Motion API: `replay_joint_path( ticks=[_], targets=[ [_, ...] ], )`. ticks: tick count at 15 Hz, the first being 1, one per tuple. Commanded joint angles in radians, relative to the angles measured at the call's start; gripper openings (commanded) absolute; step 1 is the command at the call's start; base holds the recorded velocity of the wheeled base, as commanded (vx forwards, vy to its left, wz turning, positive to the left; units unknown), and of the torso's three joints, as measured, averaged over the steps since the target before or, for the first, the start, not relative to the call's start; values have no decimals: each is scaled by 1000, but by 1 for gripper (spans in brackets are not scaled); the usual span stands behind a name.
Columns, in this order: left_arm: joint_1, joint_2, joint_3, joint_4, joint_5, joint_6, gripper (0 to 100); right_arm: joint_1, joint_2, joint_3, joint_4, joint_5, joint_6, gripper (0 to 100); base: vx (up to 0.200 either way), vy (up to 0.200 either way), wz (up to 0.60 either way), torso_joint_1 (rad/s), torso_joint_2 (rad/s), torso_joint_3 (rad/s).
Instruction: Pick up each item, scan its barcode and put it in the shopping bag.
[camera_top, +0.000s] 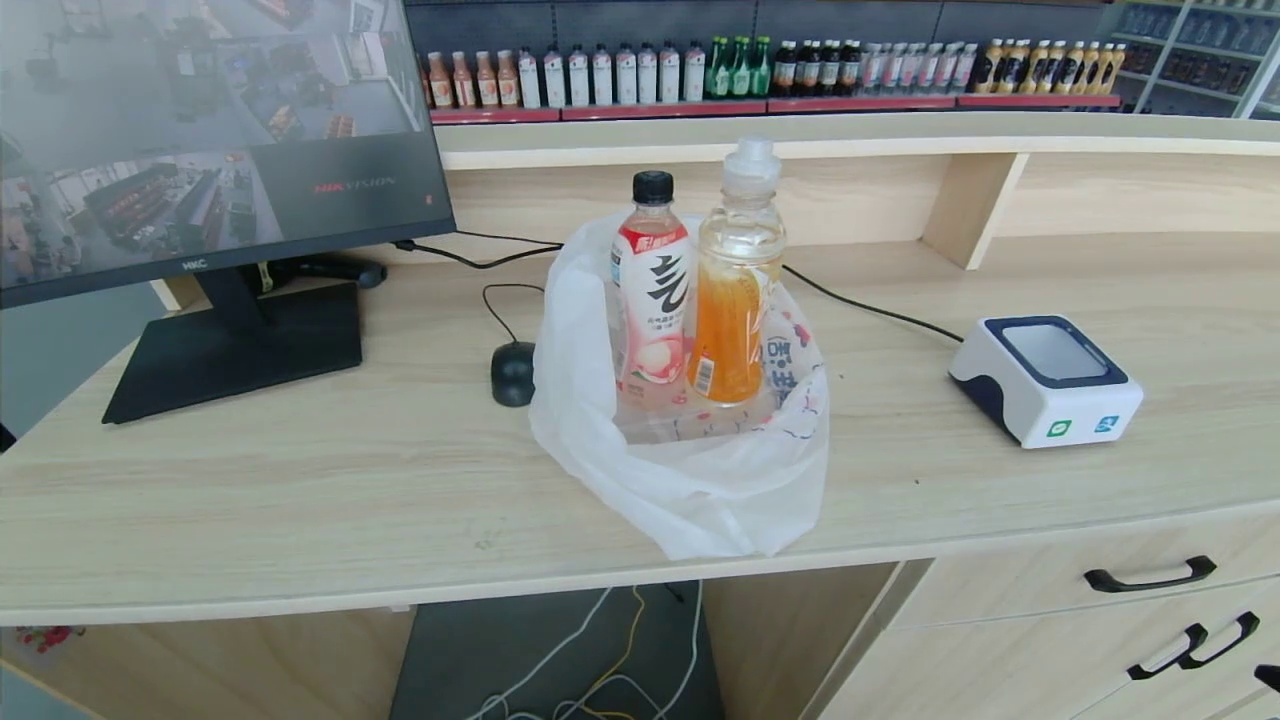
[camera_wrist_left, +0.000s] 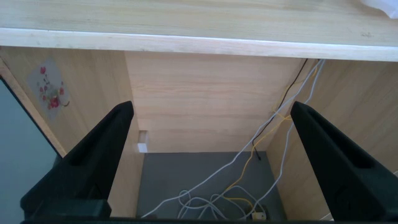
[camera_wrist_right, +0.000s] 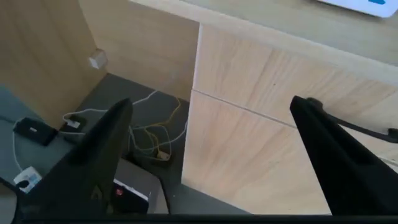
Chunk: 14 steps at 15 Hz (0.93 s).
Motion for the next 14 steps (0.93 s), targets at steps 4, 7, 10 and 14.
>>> replay_joint_path(
  ticks=[4, 7, 10, 14],
  targets=[
    [0, 0, 0, 0, 0, 0, 100, -9, -394, 26, 215, 9, -44, 100, 0, 0, 0, 0, 0, 0],
    [0, 0, 0, 0, 0, -2, 100, -18, -417, 58, 190, 9, -8, 100, 0, 0, 0, 0, 0, 0],
    [0, 0, 0, 0, 0, 0, 100, -130, -363, 67, 164, 3, 22, 100, 0, 0, 0, 0, 0, 0],
    [0, 0, 0, 0, 0, 0, 100, -357, -351, 67, 166, 3, 22, 100, 0, 0, 0, 0, 0, 0]
  ],
)
